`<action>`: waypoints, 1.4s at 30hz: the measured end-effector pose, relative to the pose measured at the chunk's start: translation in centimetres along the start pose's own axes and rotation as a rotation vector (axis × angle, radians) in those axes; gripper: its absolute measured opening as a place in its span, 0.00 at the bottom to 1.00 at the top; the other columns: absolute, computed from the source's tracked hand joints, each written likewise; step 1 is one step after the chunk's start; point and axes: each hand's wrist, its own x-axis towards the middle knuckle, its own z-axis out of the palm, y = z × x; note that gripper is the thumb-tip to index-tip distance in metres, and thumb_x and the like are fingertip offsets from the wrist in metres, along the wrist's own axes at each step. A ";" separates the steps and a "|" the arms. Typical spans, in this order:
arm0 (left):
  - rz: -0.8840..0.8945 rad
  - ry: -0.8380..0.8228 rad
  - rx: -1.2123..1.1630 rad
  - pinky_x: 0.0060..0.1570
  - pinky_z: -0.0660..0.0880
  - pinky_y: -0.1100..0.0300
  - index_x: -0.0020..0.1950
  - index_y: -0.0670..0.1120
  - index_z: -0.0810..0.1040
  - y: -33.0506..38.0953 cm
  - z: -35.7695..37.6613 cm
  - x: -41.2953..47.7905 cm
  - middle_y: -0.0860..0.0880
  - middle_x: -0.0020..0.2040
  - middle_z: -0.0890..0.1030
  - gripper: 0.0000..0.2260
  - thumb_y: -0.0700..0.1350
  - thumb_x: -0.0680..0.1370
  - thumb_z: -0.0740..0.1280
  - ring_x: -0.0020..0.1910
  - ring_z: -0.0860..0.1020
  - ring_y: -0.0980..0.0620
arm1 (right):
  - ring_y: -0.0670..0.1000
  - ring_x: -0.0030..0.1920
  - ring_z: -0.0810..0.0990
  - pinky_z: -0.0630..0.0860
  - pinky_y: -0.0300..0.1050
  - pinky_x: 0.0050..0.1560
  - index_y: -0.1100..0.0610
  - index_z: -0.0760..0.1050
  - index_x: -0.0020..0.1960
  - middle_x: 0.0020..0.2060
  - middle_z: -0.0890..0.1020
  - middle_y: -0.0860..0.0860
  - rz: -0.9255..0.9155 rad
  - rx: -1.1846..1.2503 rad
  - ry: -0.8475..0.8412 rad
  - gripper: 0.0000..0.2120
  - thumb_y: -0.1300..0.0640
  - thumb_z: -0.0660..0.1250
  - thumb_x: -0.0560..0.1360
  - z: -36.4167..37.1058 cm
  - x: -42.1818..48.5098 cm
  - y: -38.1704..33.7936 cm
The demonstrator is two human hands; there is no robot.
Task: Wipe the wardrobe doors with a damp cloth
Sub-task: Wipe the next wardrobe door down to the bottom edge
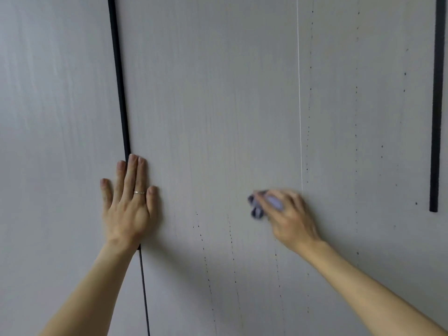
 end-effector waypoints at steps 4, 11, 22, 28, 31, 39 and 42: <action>-0.007 0.017 -0.004 0.78 0.44 0.42 0.83 0.48 0.48 0.2 0.0 0.4 0.53 0.83 0.47 0.28 0.55 0.84 0.45 0.80 0.42 0.57 | 0.60 0.55 0.70 0.71 0.49 0.53 0.52 0.75 0.71 0.59 0.74 0.52 0.466 -0.030 0.340 0.20 0.59 0.65 0.79 0.0 5.0 0.4; 0.003 -0.002 0.004 0.77 0.41 0.43 0.83 0.47 0.48 0.3 -0.6 0.2 0.51 0.83 0.47 0.27 0.53 0.84 0.46 0.80 0.39 0.57 | 0.61 0.58 0.71 0.75 0.55 0.55 0.50 0.70 0.74 0.62 0.74 0.52 0.198 -0.033 0.060 0.24 0.59 0.64 0.79 3.0 -6.6 -5.7; -0.014 0.032 -0.026 0.77 0.38 0.47 0.82 0.48 0.46 0.6 -0.2 -0.2 0.53 0.82 0.45 0.27 0.54 0.84 0.45 0.80 0.39 0.58 | 0.60 0.53 0.68 0.68 0.48 0.55 0.56 0.72 0.73 0.59 0.74 0.57 0.569 -0.056 0.340 0.22 0.61 0.65 0.80 2.5 -0.5 -3.9; -0.018 0.002 -0.036 0.77 0.36 0.49 0.82 0.48 0.44 -0.2 0.8 -4.4 0.55 0.82 0.45 0.26 0.52 0.84 0.46 0.80 0.39 0.58 | 0.59 0.57 0.69 0.80 0.56 0.48 0.50 0.64 0.76 0.63 0.71 0.51 0.064 -0.006 -0.038 0.33 0.64 0.71 0.74 3.5 -6.0 -7.2; -0.022 0.004 -0.018 0.77 0.34 0.52 0.82 0.47 0.46 -0.5 0.9 -4.8 0.54 0.82 0.46 0.26 0.51 0.84 0.46 0.80 0.39 0.58 | 0.56 0.57 0.69 0.75 0.50 0.54 0.50 0.70 0.74 0.60 0.76 0.52 0.151 0.035 0.023 0.20 0.57 0.59 0.83 2.7 -1.4 -5.8; -0.002 0.049 -0.004 0.77 0.38 0.50 0.82 0.47 0.51 -0.5 1.2 -4.9 0.52 0.82 0.51 0.26 0.51 0.85 0.47 0.80 0.42 0.57 | 0.60 0.55 0.68 0.74 0.54 0.53 0.54 0.72 0.73 0.60 0.72 0.53 0.131 -0.022 0.159 0.23 0.63 0.64 0.78 5.3 -0.8 -10.1; 0.008 0.033 0.007 0.77 0.39 0.49 0.82 0.48 0.51 -0.6 1.2 -4.9 0.53 0.82 0.50 0.25 0.51 0.85 0.47 0.80 0.42 0.58 | 0.57 0.54 0.69 0.79 0.51 0.44 0.51 0.68 0.73 0.60 0.70 0.51 -0.289 -0.085 -0.050 0.27 0.64 0.59 0.75 5.3 -5.1 -10.5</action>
